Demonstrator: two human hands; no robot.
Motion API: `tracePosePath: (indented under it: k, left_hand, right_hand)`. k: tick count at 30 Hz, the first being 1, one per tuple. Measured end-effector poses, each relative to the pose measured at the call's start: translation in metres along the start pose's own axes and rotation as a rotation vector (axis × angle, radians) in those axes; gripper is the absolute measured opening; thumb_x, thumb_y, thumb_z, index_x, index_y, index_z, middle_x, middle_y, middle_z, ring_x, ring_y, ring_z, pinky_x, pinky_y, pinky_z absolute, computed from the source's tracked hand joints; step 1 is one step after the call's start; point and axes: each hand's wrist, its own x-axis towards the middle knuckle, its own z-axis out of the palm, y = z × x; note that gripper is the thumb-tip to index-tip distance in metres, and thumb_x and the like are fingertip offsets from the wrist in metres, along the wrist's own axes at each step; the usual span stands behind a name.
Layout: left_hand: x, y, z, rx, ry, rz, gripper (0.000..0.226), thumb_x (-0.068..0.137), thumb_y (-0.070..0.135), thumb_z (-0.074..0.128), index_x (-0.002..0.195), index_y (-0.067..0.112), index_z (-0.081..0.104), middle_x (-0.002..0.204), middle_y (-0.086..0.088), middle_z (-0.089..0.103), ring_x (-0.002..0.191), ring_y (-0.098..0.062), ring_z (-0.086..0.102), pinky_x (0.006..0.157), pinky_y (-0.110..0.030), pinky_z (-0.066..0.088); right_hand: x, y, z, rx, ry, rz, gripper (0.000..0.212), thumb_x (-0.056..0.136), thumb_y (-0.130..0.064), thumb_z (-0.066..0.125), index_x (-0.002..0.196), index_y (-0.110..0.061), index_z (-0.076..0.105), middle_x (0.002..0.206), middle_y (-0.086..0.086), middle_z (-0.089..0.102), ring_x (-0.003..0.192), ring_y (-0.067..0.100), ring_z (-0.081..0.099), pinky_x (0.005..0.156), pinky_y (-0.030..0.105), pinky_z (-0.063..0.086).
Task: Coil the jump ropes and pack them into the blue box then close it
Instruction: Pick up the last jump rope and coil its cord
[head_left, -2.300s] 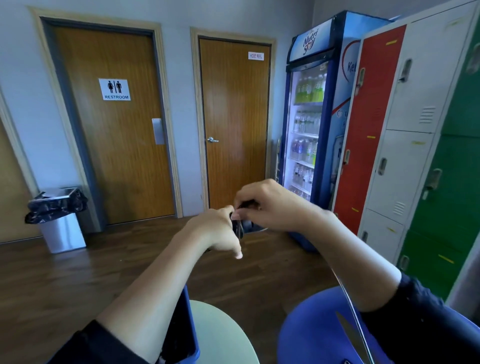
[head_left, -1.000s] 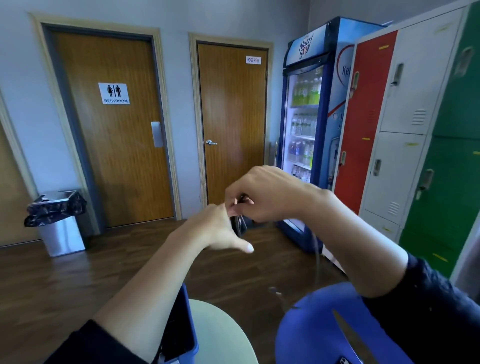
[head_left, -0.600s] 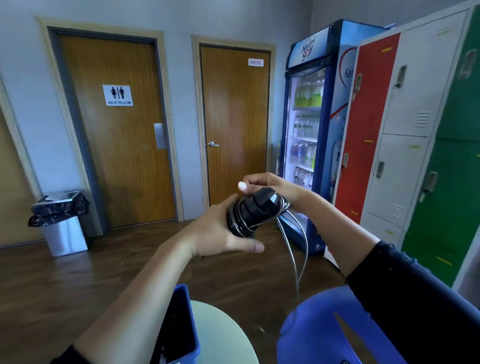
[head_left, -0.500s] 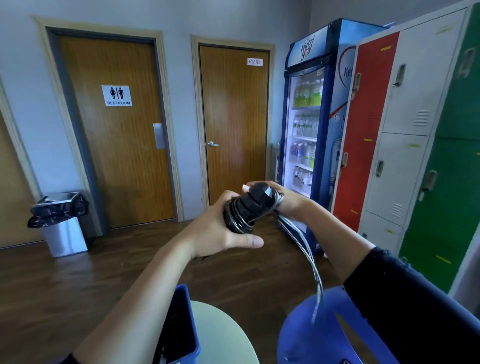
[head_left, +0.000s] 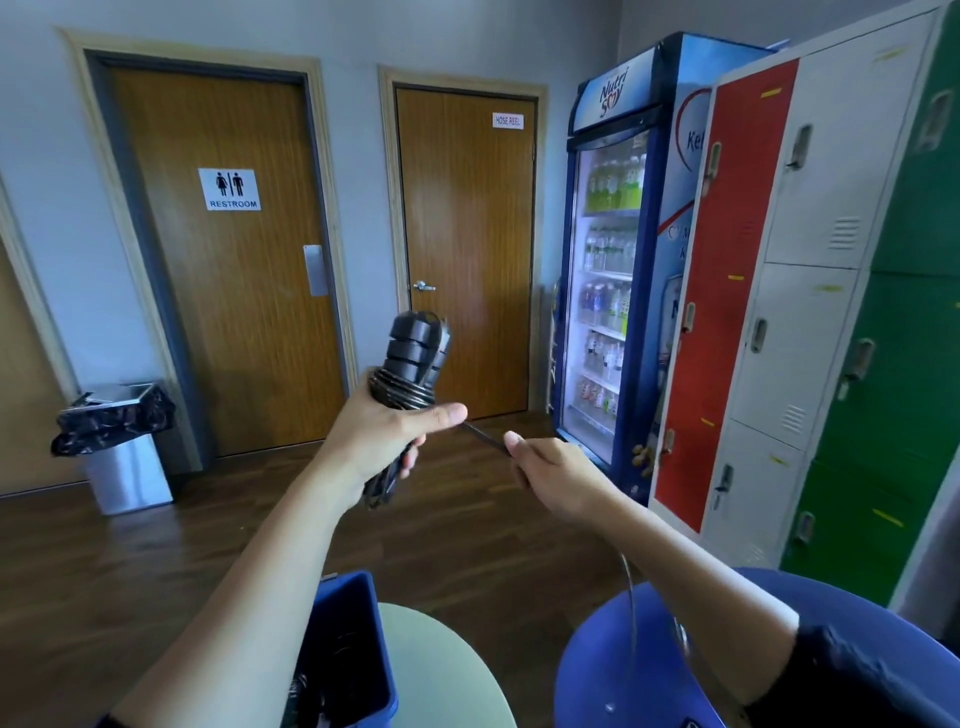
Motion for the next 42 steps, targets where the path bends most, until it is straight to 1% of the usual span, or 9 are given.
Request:
tracePosePath:
  k: [4,7,13,21,26,29,33,38,42]
  left_hand:
    - [0.004,0.004,0.007,0.527,0.134,-0.219,0.105,0.045,0.057,0.088,0.125,0.013,0.036,0.101,-0.008,0.063,0.072,-0.024,0.065,0.051,-0.029,0.048]
    - [0.001,0.013,0.017,0.846,-0.048,-0.291,0.123,0.05,0.058,0.085,0.142,0.01,0.019,0.131,-0.013,0.052,0.107,-0.029,0.058,0.076,-0.033,0.051]
    - [-0.006,0.012,0.041,1.113,-0.302,-0.117,0.103,0.05,0.087,0.061,0.129,0.026,0.035,0.125,-0.003,0.057,0.108,-0.025,0.058,0.089,-0.04,0.053]
    - [-0.024,0.027,0.048,0.535,-0.542,0.074,0.042,0.072,0.046,0.077,0.106,0.033,0.055,0.102,0.0,0.062,0.096,-0.015,0.06,0.093,-0.041,0.051]
    - [-0.019,0.022,0.042,0.231,-0.541,0.186,0.02,0.07,0.045,0.072,0.086,0.04,0.061,0.063,0.001,0.062,0.056,-0.022,0.057,0.055,-0.037,0.047]
    - [-0.017,0.01,0.044,0.25,-0.432,0.203,0.053,0.066,0.052,0.073,0.11,0.03,0.054,0.07,0.011,0.062,0.057,-0.007,0.058,0.057,-0.028,0.045]
    - [-0.016,0.003,0.051,0.076,-0.319,0.256,0.075,0.068,0.042,0.076,0.132,0.028,0.041,0.08,0.003,0.061,0.057,-0.017,0.057,0.049,-0.031,0.046]
    - [-0.011,0.002,0.056,-0.213,-0.291,0.157,0.069,0.064,0.041,0.079,0.116,0.006,0.051,0.065,-0.015,0.053,0.044,-0.021,0.049,0.044,-0.029,0.044]
    - [-0.005,-0.007,0.053,-0.235,-0.182,0.082,0.066,0.047,0.058,0.086,0.087,0.012,0.059,0.06,-0.01,0.055,0.042,-0.021,0.048,0.043,-0.027,0.044]
  right_hand:
    - [-0.017,-0.021,-0.01,-0.315,0.072,-0.293,0.03,0.102,-0.039,0.035,0.073,-0.029,0.041,0.062,-0.013,0.045,0.06,0.007,0.048,0.052,0.025,0.034]
    - [-0.015,-0.04,-0.032,-0.527,0.06,-0.521,0.021,0.097,-0.033,0.044,0.077,-0.03,0.045,0.064,-0.011,0.048,0.06,0.015,0.051,0.055,0.03,0.039]
    - [0.011,-0.07,-0.068,-0.63,-0.113,-0.727,0.012,0.085,-0.035,0.066,0.084,-0.027,0.074,0.073,-0.01,0.068,0.066,0.011,0.059,0.059,0.033,0.048]
    - [0.041,-0.071,-0.075,-0.108,-0.196,-0.681,0.035,0.066,-0.027,0.087,0.06,-0.015,0.054,0.055,-0.007,0.052,0.048,0.004,0.044,0.051,0.014,0.032]
    - [0.052,-0.036,-0.061,0.271,-0.162,-0.473,0.046,0.073,-0.059,0.061,0.054,-0.02,0.046,0.049,-0.013,0.045,0.047,0.001,0.041,0.051,0.014,0.033]
    - [0.052,-0.01,-0.05,0.325,-0.134,-0.355,0.048,0.078,-0.06,0.057,0.056,-0.018,0.049,0.052,-0.012,0.049,0.049,0.002,0.044,0.053,0.014,0.037]
    - [0.037,0.008,-0.033,0.333,-0.073,-0.188,0.024,0.097,-0.006,0.048,0.092,0.012,0.062,0.073,0.024,0.058,0.061,0.017,0.05,0.053,0.024,0.039]
    - [0.01,-0.001,-0.004,0.548,0.003,0.076,0.059,0.101,-0.047,0.027,0.058,-0.011,0.045,0.043,-0.003,0.033,0.031,0.006,0.028,0.032,0.016,0.024]
    - [-0.004,0.005,0.007,0.512,0.008,0.032,0.054,0.1,-0.047,0.032,0.06,-0.015,0.047,0.047,-0.004,0.035,0.034,0.005,0.031,0.034,0.018,0.029]
